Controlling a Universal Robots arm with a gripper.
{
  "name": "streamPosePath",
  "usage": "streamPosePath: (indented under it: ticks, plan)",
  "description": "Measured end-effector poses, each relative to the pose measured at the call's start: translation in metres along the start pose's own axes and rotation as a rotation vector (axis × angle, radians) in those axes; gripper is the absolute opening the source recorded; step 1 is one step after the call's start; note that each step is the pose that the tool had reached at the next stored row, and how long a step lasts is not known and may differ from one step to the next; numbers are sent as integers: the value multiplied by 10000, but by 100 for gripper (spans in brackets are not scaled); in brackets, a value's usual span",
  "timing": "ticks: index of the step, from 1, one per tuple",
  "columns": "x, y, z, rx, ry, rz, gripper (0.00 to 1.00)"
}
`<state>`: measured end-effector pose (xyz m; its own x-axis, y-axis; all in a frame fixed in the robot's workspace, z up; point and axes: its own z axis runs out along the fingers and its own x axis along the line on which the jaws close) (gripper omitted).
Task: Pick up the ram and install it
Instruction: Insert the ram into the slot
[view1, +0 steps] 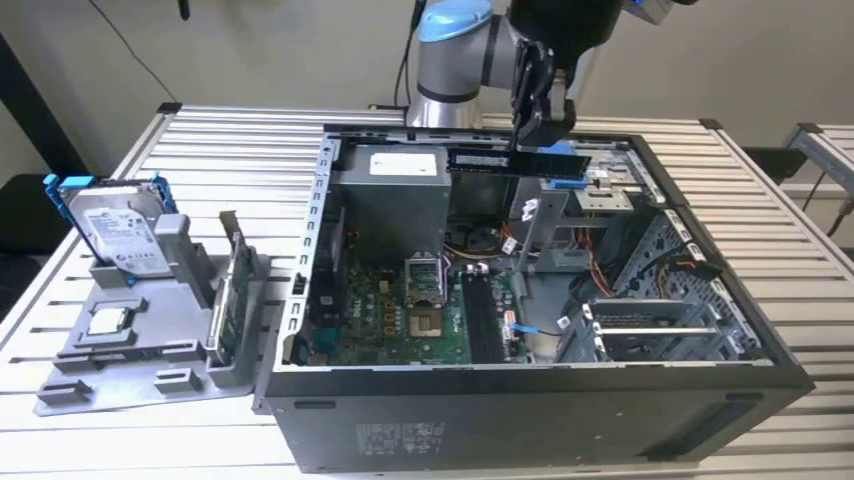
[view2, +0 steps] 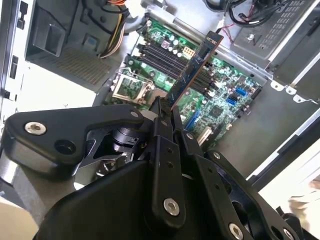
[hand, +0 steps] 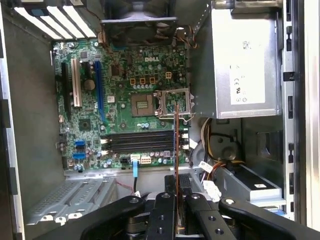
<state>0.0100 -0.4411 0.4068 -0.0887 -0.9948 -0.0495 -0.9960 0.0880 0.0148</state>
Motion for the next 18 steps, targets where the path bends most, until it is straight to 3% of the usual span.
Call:
streamPosePath:
  ticks: [10,18]
  plan:
    - [0,0,0,7,-1,129,15]
    - [0,0,0,51,-14,1034,15]
